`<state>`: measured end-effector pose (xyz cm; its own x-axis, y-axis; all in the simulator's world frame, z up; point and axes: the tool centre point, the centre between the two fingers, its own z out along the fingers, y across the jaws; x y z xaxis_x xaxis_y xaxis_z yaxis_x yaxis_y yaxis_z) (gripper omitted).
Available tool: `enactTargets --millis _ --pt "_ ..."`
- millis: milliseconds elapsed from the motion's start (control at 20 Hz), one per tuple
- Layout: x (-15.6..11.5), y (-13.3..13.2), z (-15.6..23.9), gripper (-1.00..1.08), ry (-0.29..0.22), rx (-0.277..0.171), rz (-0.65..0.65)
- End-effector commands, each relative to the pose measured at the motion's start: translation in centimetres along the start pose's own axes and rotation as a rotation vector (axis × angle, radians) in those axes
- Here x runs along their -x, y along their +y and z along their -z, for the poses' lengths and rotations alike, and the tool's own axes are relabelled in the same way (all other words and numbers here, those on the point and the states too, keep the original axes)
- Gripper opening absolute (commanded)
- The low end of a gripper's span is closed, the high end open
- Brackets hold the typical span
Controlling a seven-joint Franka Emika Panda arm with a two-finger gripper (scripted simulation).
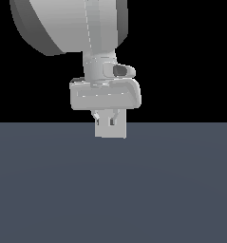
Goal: Plug the charger into the wall socket.
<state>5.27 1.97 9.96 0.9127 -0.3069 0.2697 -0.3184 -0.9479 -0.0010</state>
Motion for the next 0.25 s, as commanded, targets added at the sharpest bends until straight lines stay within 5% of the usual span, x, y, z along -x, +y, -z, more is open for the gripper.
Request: enactTargets --millis 0,200 --pt "-0.57 0.05 -0.14 -1.00 0.001 0.000 -0.001" --pt "-0.81 0.02 -0.19 -1.00 0.001 0.001 -0.001"
